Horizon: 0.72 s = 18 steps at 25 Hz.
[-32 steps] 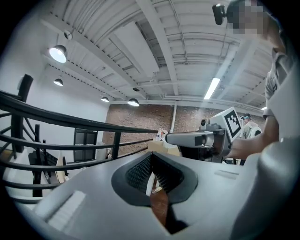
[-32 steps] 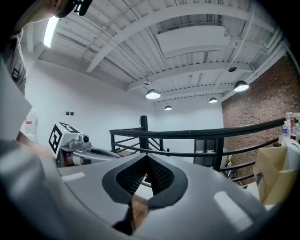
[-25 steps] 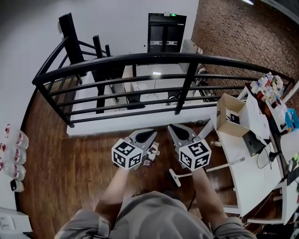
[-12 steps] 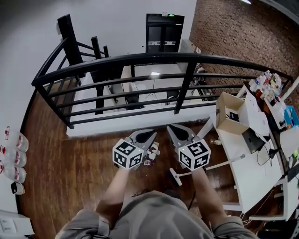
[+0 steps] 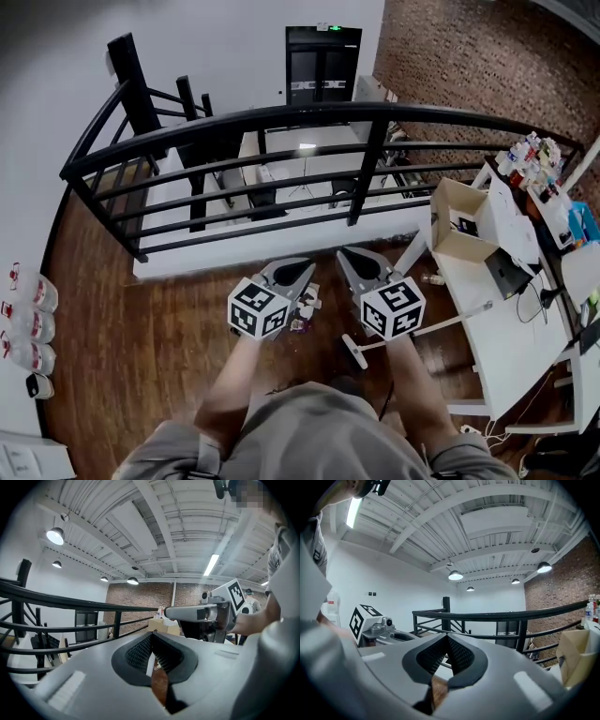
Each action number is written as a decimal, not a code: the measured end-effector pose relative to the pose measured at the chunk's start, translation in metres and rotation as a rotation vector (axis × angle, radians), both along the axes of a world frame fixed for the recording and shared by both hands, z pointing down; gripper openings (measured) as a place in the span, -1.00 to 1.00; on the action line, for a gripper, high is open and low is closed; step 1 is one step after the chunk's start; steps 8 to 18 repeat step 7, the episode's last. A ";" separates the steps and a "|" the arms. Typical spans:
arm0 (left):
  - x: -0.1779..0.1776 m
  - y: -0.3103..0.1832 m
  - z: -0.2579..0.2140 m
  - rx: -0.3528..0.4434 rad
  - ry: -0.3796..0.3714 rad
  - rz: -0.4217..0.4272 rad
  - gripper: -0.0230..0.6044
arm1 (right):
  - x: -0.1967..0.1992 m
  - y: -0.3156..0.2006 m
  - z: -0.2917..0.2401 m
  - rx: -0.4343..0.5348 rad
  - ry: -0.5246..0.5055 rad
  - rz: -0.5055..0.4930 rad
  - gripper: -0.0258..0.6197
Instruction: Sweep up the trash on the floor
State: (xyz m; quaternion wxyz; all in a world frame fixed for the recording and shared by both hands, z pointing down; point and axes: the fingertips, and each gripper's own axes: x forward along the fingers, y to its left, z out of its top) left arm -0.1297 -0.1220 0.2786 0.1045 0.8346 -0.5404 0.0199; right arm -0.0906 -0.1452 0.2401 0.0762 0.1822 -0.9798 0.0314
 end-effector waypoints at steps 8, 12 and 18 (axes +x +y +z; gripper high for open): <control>0.000 0.002 -0.001 -0.008 -0.017 -0.006 -0.91 | 0.004 0.002 -0.002 -0.002 -0.004 0.010 -0.92; 0.000 0.002 -0.001 -0.008 -0.017 -0.006 -0.91 | 0.004 0.002 -0.002 -0.002 -0.004 0.010 -0.92; 0.000 0.002 -0.001 -0.008 -0.017 -0.006 -0.91 | 0.004 0.002 -0.002 -0.002 -0.004 0.010 -0.92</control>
